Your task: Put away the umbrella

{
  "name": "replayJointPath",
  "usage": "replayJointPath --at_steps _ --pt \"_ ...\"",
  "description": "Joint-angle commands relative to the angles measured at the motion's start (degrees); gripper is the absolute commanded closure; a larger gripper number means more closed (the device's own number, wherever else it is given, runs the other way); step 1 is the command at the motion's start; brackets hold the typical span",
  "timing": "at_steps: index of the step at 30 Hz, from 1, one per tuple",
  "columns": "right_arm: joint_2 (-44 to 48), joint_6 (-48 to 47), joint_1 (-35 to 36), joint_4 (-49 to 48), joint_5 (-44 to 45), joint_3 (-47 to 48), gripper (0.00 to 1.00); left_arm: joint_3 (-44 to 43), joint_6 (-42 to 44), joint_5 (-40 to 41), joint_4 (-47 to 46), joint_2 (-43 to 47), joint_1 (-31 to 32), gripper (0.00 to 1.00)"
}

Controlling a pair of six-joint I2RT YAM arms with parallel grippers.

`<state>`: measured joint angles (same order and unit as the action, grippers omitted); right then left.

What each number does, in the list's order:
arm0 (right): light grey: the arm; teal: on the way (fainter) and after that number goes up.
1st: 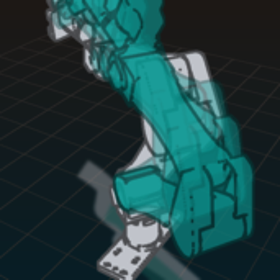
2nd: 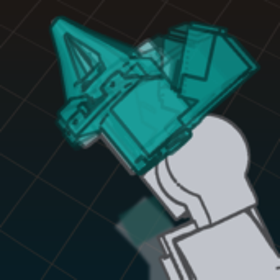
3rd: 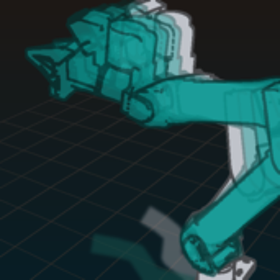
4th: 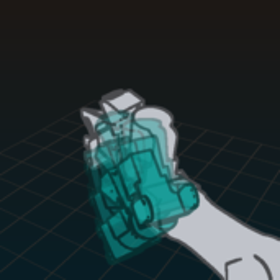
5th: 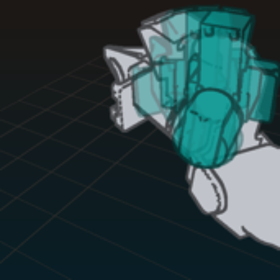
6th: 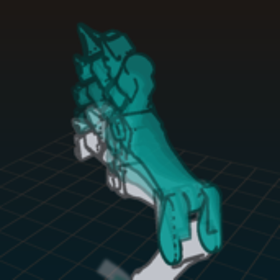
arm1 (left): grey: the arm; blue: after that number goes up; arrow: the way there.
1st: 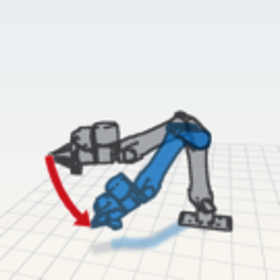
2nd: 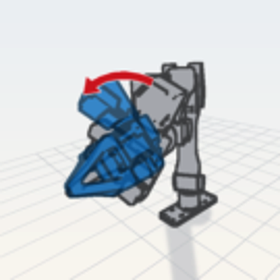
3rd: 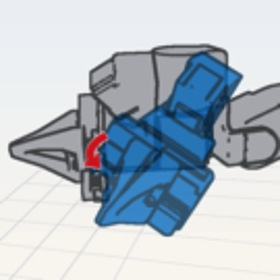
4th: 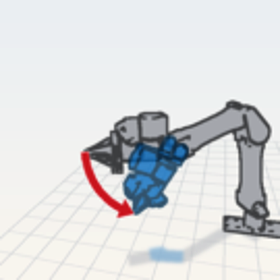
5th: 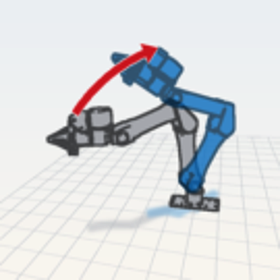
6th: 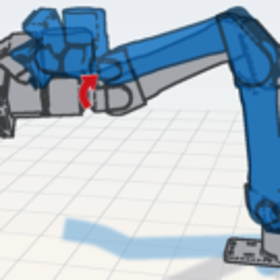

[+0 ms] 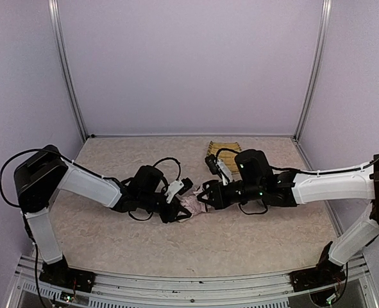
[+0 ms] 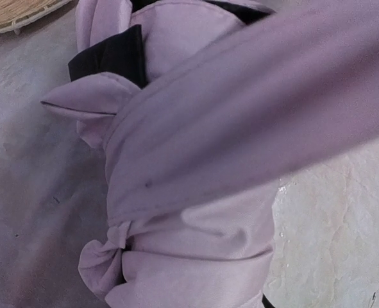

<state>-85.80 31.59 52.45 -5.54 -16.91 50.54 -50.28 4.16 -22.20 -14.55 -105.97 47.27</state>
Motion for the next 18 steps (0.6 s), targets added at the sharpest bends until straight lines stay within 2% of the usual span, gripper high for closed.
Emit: replayJointPath --at_steps 1,7,11,15,18 --pt "0.36 -0.38 2.98 -5.68 -3.83 1.76 1.00 -0.66 -13.09 -3.64 -3.60 -2.52 -5.36 1.00" --pt "0.63 -3.07 6.28 0.43 -2.54 6.19 1.00 3.19 -28.32 -12.46 -21.52 -0.31 -13.24 1.00" --pt "1.01 -6.30 8.08 5.88 -1.00 8.94 1.00 5.58 -35.55 -18.12 -34.03 2.56 -15.69 1.00" --pt "2.55 -7.29 8.24 6.84 0.85 6.26 1.00 10.04 -46.14 -21.54 -50.76 7.52 -18.39 1.00" --pt "4.22 -8.23 8.20 4.62 2.24 2.80 1.00 10.56 -46.34 -22.34 -53.25 12.59 -17.88 1.00"
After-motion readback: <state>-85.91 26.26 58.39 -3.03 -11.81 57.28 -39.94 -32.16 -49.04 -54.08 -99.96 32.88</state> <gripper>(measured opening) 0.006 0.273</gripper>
